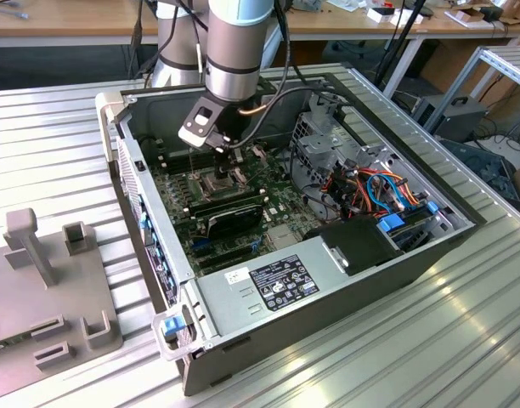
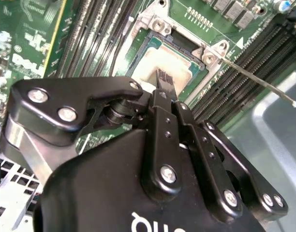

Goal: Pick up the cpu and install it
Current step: 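Place the cpu into insertion slot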

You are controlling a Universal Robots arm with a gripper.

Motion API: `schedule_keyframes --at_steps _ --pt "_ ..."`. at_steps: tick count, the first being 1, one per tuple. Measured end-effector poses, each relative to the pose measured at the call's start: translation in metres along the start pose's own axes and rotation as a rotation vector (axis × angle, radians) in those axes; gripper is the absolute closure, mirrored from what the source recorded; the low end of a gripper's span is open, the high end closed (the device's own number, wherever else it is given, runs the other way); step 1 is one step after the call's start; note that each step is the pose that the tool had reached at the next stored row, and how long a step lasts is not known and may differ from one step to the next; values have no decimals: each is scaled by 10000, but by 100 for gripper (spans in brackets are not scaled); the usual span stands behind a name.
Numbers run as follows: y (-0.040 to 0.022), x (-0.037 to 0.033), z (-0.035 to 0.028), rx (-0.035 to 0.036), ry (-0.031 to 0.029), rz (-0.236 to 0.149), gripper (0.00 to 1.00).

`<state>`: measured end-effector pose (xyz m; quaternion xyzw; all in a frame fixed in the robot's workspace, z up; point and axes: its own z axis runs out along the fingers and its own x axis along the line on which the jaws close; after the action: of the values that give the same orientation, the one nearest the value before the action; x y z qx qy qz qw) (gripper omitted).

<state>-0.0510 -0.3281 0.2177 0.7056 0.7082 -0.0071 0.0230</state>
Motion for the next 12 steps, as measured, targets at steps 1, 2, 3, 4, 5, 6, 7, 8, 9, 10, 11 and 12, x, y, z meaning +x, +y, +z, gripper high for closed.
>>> schedule_keyframes --at_steps 1,2,3,4,5,6,7,8,9,10,11,12 --pt "1 -3 -56 1 -3 0 89" --pt "2 -4 -86 0 -3 0 89" --pt "3 -5 -121 -1 -2 0 89" --pt "4 -7 -174 -3 -1 0 89" --pt "5 -10 -230 -4 -3 0 89" --pt "6 -11 -256 -5 -2 0 89" --pt "6 -12 -272 -4 -2 0 89" --pt "7 -13 -296 -6 -1 0 89" --pt "7 -13 -295 -7 0 0 89" --pt "7 -13 -296 -6 -1 0 89" --pt "7 -13 -298 -5 -2 0 89" --pt "7 -14 -312 -4 -5 0 89"
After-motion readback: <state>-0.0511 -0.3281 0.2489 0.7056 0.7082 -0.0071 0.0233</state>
